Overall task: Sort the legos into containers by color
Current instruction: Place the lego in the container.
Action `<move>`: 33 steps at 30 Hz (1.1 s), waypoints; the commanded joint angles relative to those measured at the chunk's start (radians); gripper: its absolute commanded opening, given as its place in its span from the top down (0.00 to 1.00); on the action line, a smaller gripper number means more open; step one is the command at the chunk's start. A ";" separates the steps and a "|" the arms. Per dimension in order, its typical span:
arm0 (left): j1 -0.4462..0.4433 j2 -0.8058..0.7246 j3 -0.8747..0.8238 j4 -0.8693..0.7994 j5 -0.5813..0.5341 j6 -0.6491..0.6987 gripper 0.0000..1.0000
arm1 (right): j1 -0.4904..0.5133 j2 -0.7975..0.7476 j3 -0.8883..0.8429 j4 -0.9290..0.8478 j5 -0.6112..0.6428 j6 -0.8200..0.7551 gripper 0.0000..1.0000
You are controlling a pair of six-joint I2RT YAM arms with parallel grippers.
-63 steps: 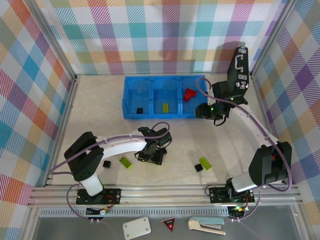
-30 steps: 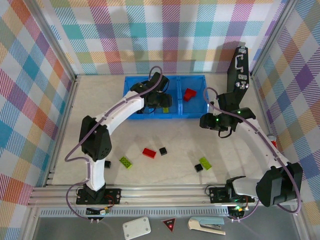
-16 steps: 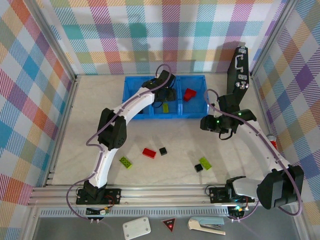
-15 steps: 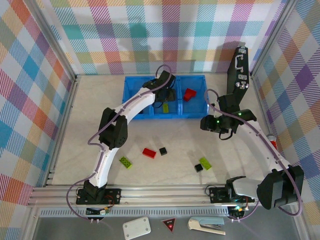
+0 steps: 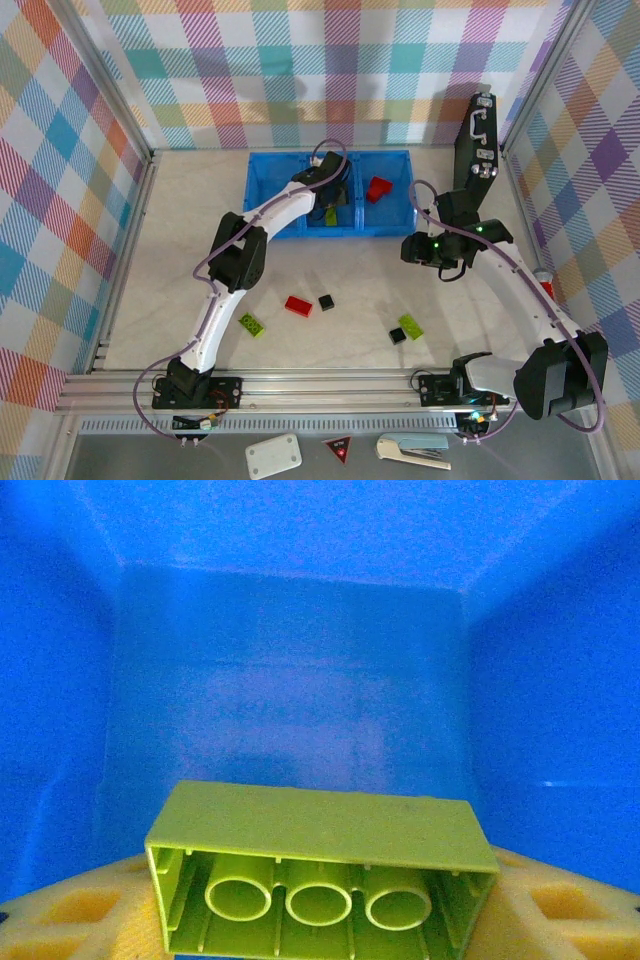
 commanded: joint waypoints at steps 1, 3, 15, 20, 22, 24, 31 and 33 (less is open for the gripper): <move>0.010 0.024 0.037 0.035 -0.023 -0.017 0.36 | 0.003 -0.024 -0.001 -0.029 0.010 0.004 0.47; 0.011 0.024 0.036 0.039 -0.014 -0.020 0.34 | 0.004 -0.031 0.000 -0.033 0.013 0.005 0.47; 0.009 -0.045 0.043 0.026 0.007 -0.007 0.25 | 0.006 -0.042 0.015 -0.060 0.004 0.003 0.45; 0.009 -0.079 0.041 0.011 0.020 -0.006 0.25 | 0.013 -0.044 0.023 -0.068 0.003 0.006 0.45; 0.009 -0.095 0.040 0.002 0.028 -0.005 0.26 | 0.021 -0.042 0.023 -0.069 0.000 0.010 0.45; 0.009 -0.115 0.040 -0.008 0.039 0.002 0.28 | 0.030 -0.037 0.025 -0.074 -0.002 0.015 0.45; 0.011 -0.194 0.035 -0.089 0.083 0.047 0.29 | 0.089 -0.019 0.021 -0.099 0.015 0.037 0.46; 0.011 -0.220 0.030 -0.127 0.096 0.063 0.29 | 0.115 -0.016 0.014 -0.104 0.022 0.049 0.46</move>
